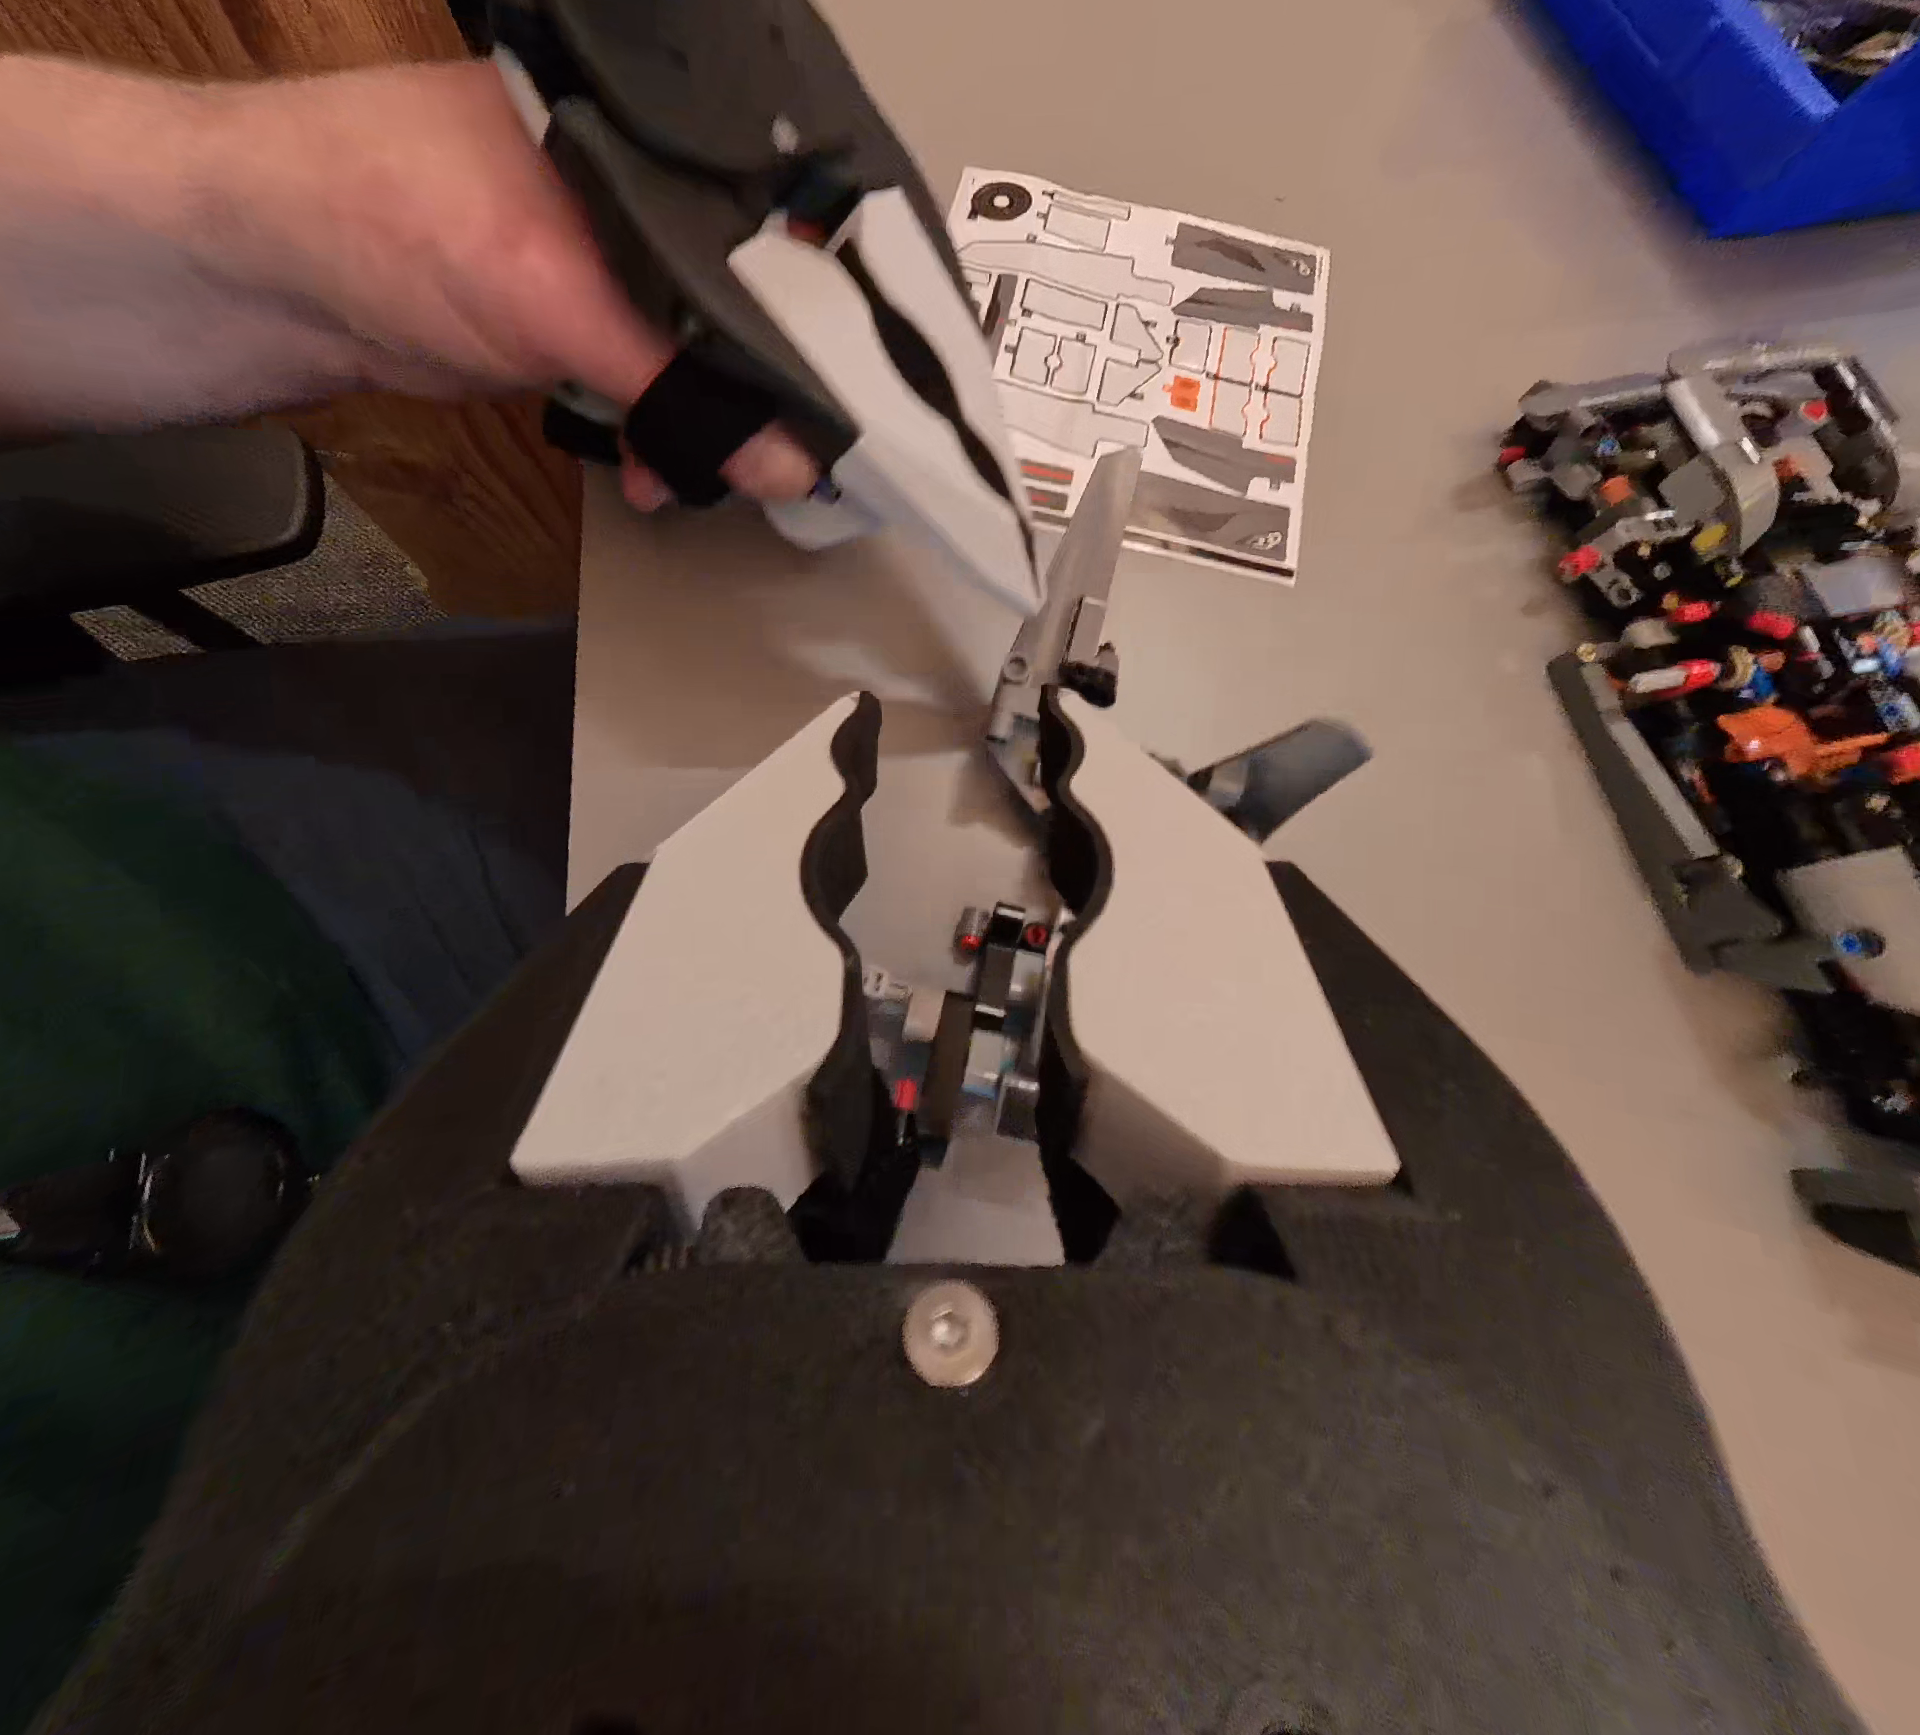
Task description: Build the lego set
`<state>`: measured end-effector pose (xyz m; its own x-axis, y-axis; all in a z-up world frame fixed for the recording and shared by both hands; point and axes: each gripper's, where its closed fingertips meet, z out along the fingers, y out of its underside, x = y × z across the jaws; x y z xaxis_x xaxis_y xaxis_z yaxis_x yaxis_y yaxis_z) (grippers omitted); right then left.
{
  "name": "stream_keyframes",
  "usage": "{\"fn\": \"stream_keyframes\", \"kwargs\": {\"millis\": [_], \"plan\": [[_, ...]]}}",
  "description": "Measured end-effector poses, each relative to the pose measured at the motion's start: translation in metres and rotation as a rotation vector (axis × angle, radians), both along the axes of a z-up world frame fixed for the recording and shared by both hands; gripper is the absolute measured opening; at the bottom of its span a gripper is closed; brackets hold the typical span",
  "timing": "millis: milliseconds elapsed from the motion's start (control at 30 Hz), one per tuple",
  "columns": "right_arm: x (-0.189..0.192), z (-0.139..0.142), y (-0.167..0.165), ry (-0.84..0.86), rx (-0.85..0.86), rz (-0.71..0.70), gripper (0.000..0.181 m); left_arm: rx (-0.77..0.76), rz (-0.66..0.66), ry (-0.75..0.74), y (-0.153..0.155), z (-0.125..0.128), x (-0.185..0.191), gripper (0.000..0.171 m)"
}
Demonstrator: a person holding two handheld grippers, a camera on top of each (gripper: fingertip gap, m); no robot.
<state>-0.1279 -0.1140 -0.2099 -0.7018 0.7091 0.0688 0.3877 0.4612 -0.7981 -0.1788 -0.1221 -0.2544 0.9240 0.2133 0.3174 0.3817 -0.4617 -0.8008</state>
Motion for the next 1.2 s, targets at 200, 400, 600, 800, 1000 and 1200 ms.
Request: {"fn": "stream_keyframes", "kwargs": {"millis": [200, 400, 600, 800, 1000, 1200], "plan": [[-0.025, 0.006, -0.008, -0.020, 0.088, 0.053, 0.027, 0.044, 0.095, 0.100, -0.016, 0.017, -0.022, 0.010], [-0.044, -0.003, -0.004, -0.149, 0.189, 0.096, 0.026, 0.024, 0.060, -0.098, -0.013, -0.002, -0.043, 0.025], [-0.054, -0.008, 0.000, -0.286, 0.213, 0.148, 0.023, 0.051, 0.016, -0.133, -0.005, -0.002, -0.040, 0.015], [-0.061, 0.014, 0.021, -0.262, 0.227, 0.107, 0.022, 0.091, 0.038, -0.137, -0.005, 0.005, -0.037, 0.011], [-0.059, 0.031, 0.027, -0.301, 0.188, 0.144, 0.026, 0.113, 0.071, -0.095, -0.001, 0.013, -0.022, 0.009], [-0.032, -0.004, 0.027, -0.518, 0.398, 0.231, 0.030, 0.146, 0.118, -0.078, 0.001, 0.018, -0.009, 0.007]]}}
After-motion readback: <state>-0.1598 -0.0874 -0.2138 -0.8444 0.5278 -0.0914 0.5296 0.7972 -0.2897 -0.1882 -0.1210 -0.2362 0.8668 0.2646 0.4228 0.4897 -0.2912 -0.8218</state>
